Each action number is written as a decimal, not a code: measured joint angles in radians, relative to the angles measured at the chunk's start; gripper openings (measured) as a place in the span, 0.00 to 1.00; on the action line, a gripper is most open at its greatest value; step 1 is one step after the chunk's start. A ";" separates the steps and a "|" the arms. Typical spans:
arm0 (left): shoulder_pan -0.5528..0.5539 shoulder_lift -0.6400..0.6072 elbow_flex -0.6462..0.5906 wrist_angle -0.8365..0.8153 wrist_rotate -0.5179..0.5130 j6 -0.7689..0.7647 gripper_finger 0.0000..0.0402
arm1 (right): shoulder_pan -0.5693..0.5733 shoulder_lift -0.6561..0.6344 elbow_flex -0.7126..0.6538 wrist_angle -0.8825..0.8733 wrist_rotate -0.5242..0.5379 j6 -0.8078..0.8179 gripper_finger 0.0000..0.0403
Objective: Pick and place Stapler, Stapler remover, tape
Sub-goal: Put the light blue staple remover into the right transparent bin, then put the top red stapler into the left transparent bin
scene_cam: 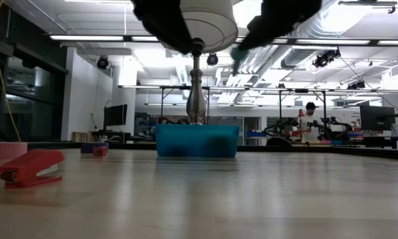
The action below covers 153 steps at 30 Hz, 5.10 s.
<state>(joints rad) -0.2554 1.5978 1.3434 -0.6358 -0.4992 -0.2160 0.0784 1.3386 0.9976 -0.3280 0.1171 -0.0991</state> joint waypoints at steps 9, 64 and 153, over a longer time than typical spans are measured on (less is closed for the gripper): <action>0.000 0.000 0.000 -0.100 0.045 -0.003 0.69 | 0.001 -0.054 0.038 -0.330 -0.249 0.300 0.20; -0.200 -0.102 0.000 -0.617 -0.056 0.150 0.54 | 0.867 0.228 0.034 -0.505 -0.414 2.186 0.20; 0.370 -0.260 -0.418 -0.309 0.211 -0.686 0.53 | -0.580 -0.069 0.035 -0.479 -0.068 0.289 0.60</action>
<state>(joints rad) 0.1143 1.3374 0.9253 -0.9451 -0.2884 -0.9016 -0.5013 1.2694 1.0325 -0.8073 0.0494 0.1895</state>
